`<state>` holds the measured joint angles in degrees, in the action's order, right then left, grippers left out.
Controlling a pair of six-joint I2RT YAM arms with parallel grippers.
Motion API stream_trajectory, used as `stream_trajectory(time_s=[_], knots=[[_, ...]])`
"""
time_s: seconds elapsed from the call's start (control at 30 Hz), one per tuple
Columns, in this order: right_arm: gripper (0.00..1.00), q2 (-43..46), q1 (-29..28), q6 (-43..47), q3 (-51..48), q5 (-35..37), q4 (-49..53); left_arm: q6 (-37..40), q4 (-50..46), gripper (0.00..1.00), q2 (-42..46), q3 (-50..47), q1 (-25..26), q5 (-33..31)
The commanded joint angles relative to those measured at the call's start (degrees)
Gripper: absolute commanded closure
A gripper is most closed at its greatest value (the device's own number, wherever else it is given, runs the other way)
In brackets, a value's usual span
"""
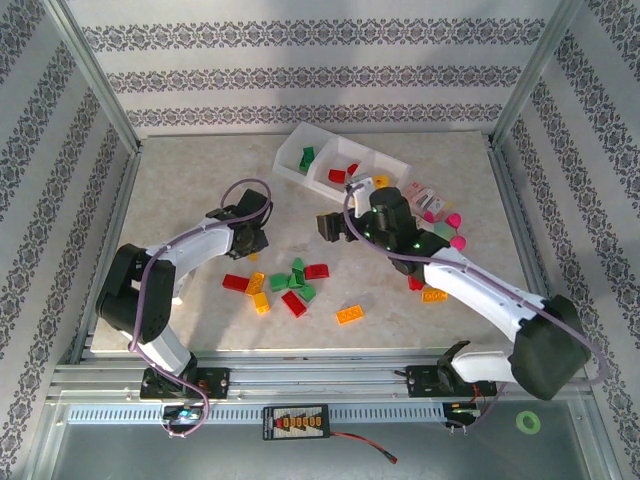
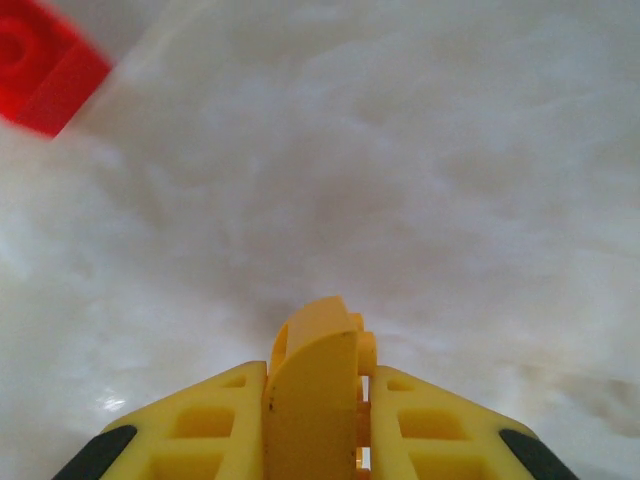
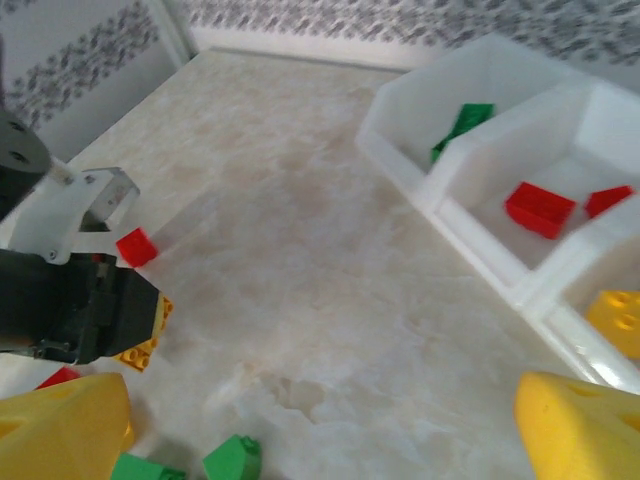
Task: Sort the legos into containers by color
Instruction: Pick up the lego from the middle-left of the table, then place the lego in the container.
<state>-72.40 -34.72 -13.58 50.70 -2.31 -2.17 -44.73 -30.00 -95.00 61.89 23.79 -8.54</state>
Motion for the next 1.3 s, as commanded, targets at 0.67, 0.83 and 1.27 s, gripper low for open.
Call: stream_trajectory(time_s=[0.67, 0.83, 1.27], knots=[[0.02, 23.09, 12.68, -7.32, -13.51, 9.37, 6.09, 5.29, 52.28, 0.86, -27.73, 27.1, 9.01, 23.39], [0.02, 23.33, 12.99, -7.74, -14.13, 9.21, 6.1, 5.33, 54.2, 0.86, -33.52, 34.29, 9.5, 22.29], [0.02, 24.78, 13.8, -8.9, -15.88, 8.91, 6.32, 15.27, 36.02, 0.8, -46.67, 56.47, 10.75, 17.74]])
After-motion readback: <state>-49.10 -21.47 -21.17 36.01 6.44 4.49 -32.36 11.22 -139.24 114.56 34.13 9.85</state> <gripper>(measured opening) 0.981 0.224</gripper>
